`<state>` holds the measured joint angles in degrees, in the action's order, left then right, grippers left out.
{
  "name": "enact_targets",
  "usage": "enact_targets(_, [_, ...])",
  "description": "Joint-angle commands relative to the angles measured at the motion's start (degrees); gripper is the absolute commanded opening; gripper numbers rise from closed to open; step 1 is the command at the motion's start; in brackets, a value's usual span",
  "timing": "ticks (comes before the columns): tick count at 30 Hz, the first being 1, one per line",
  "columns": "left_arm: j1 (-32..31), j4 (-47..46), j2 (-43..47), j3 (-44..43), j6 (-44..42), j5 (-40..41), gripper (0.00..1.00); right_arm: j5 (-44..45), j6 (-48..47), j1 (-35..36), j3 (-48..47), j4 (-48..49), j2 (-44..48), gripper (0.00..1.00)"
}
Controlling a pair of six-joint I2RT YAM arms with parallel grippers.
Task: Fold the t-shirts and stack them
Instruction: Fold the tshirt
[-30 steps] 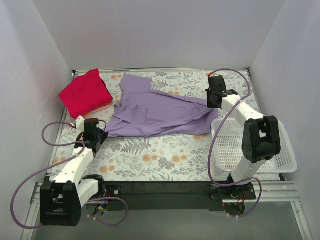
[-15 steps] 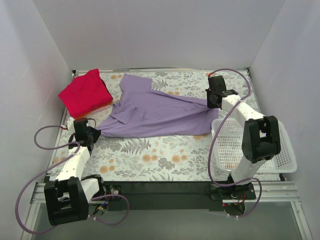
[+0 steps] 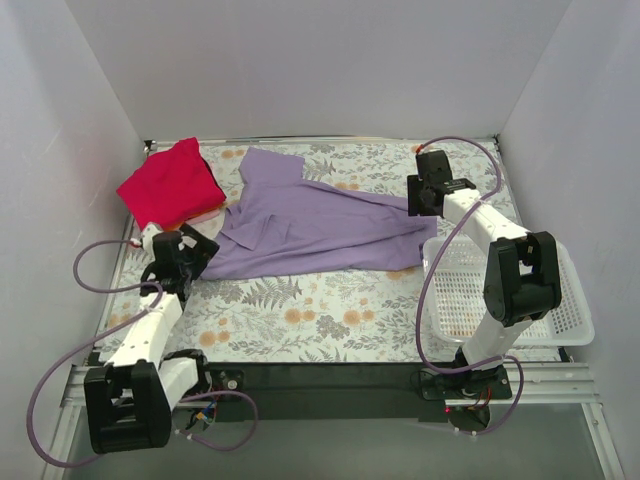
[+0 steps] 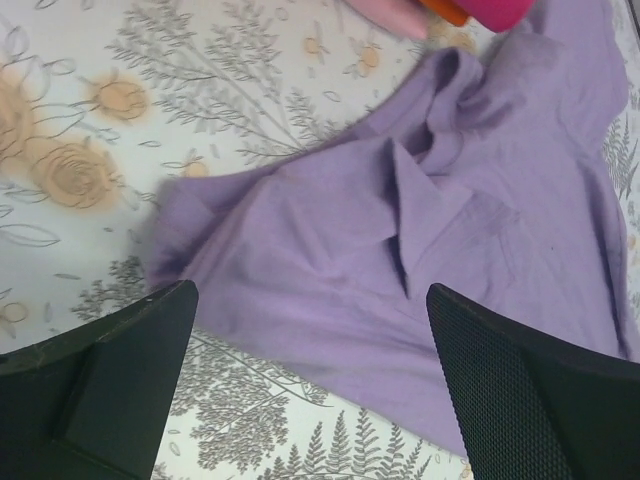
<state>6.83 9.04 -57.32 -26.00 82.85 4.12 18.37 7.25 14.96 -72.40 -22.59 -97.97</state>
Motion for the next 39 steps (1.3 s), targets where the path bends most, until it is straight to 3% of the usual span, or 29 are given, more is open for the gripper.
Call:
enact_targets(1, [-7.32, -0.95, -1.21, -5.02, -2.69, 3.51, 0.91, 1.75, -0.83, 1.29, -3.36, -0.35, 1.82, 0.52])
enact_targets(4, [-13.93, -1.13, -6.3, -9.85, -3.83, 8.27, 0.92, 4.91, -1.09, 3.84, -5.03, -1.84, 2.0, 0.68])
enact_targets(7, [-16.22, -3.22, -12.1, -14.24, -5.15, 4.41, 0.93, 6.68, -0.74, 5.95, -5.3, -2.46, 3.05, 0.74])
enact_targets(12, [-18.96, -6.48, -23.08, -19.7, -7.35, 0.82, 0.92, 8.44, 0.22, 11.83, -3.28, -2.46, 5.77, 0.68])
enact_targets(17, [-21.77, -12.55, -30.55, -23.13, -7.97, -3.5, 0.92, 2.13, 2.59, 18.16, 0.76, -0.44, 6.39, 0.58])
enact_targets(20, [-23.17, -14.92, -34.07, -25.05, -7.62, -7.19, 0.92, -2.79, 4.0, 19.14, 3.66, 2.46, 5.78, 0.57])
enact_targets(28, [-25.02, -21.16, -43.04, -29.02, -6.38, -11.15, 0.92, -3.87, 5.85, 19.49, 7.01, 6.41, 0.51, 0.58])
enact_targets(39, [-23.54, -20.47, -50.78, -32.36, -4.72, -6.76, 0.94, -4.3, 6.29, 19.4, 1.83, 7.3, -9.95, 0.58])
